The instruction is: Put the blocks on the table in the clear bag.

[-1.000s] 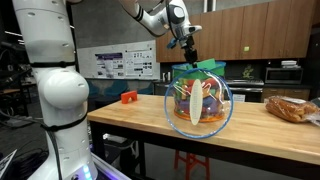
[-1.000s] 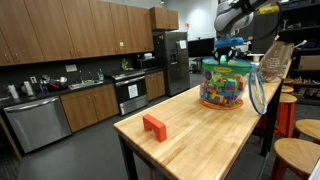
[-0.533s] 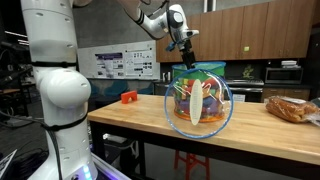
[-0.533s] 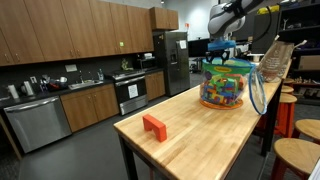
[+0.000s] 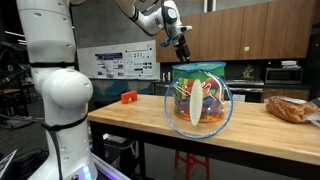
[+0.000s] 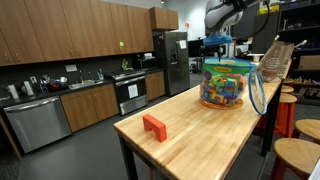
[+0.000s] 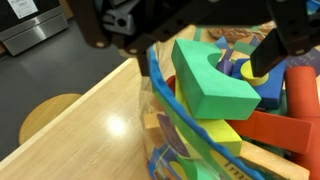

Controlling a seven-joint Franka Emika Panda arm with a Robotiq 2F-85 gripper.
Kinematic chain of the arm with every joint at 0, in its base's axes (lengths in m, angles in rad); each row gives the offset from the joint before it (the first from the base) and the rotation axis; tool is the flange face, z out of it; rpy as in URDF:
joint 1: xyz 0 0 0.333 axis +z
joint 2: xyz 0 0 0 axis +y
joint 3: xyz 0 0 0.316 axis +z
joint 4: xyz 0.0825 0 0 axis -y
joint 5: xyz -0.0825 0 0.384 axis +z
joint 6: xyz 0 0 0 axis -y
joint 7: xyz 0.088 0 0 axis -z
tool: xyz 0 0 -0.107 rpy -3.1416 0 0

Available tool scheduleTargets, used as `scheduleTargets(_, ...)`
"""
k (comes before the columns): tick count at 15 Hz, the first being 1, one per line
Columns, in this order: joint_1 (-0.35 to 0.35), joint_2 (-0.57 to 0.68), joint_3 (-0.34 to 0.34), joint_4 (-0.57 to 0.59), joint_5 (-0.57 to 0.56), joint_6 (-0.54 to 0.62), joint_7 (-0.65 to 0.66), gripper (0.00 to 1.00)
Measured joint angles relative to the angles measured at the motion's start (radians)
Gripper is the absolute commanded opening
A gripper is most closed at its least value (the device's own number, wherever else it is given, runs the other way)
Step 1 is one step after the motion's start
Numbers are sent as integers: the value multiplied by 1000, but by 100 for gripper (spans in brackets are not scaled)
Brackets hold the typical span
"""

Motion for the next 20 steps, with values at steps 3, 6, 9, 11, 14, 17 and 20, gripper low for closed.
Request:
scheduleTargets(3,15,-39,20,0,-4,-23,1,100)
scheduleTargets(6,35,-75,51,-4,-3,-45,-5,100)
scheduleTargets(9,63,-96,82,-25,13,-42,-40,100)
scheduleTargets(11,80,-98,95,-47,52,-30,-90,100)
scheduleTargets(14,106,-97,106,-97,139,6,-224,100)
scheduleTargets(17,114,-97,111,-119,163,19,-268,100)
scheduleTargets(20,116,-97,112,-124,163,22,-274,100)
